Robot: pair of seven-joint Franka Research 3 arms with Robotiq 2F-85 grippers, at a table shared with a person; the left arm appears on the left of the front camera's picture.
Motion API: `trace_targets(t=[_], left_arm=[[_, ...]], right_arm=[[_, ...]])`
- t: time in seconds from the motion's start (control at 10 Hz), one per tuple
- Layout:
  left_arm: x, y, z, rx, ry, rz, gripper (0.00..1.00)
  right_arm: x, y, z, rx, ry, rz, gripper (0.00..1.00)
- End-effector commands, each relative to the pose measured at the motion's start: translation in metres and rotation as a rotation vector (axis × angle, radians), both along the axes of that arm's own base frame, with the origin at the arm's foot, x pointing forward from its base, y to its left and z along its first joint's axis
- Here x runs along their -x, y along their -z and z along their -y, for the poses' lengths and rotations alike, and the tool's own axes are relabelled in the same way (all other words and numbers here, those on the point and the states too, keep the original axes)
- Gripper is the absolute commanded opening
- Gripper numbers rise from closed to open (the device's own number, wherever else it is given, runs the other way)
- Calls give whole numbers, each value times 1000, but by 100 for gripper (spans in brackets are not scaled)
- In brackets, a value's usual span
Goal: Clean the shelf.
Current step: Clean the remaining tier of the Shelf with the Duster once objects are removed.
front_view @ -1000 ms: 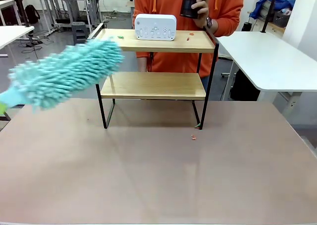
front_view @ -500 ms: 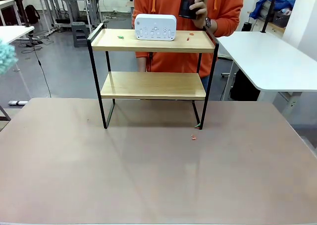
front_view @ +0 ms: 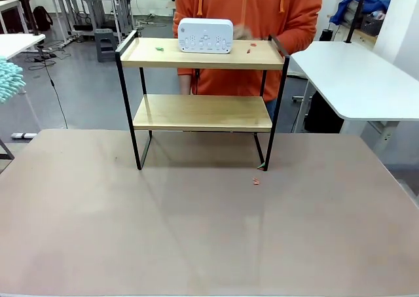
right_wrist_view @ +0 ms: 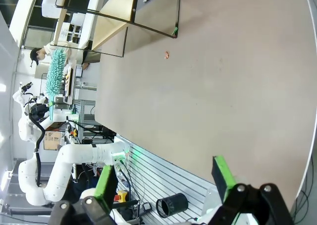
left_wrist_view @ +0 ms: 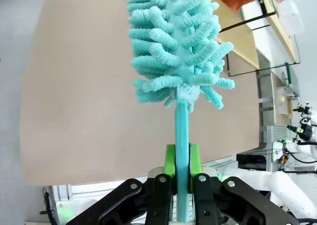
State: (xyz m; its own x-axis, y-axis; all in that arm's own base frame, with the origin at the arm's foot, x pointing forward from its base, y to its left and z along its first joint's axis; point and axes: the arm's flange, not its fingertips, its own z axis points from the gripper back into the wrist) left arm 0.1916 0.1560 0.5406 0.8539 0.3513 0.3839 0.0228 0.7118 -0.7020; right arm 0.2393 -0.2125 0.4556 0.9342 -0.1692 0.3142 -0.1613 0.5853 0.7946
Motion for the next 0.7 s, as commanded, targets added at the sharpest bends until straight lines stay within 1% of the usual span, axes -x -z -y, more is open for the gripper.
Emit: trace_targets(t=[0.0, 0.6], left_arm=[[6, 0, -3, -11, 14, 18, 12], [6, 0, -3, -11, 14, 18, 12]], right_arm=[[-2, -1, -1, -20, -4, 36, 100], [-2, -1, -1, -20, -4, 36, 100]])
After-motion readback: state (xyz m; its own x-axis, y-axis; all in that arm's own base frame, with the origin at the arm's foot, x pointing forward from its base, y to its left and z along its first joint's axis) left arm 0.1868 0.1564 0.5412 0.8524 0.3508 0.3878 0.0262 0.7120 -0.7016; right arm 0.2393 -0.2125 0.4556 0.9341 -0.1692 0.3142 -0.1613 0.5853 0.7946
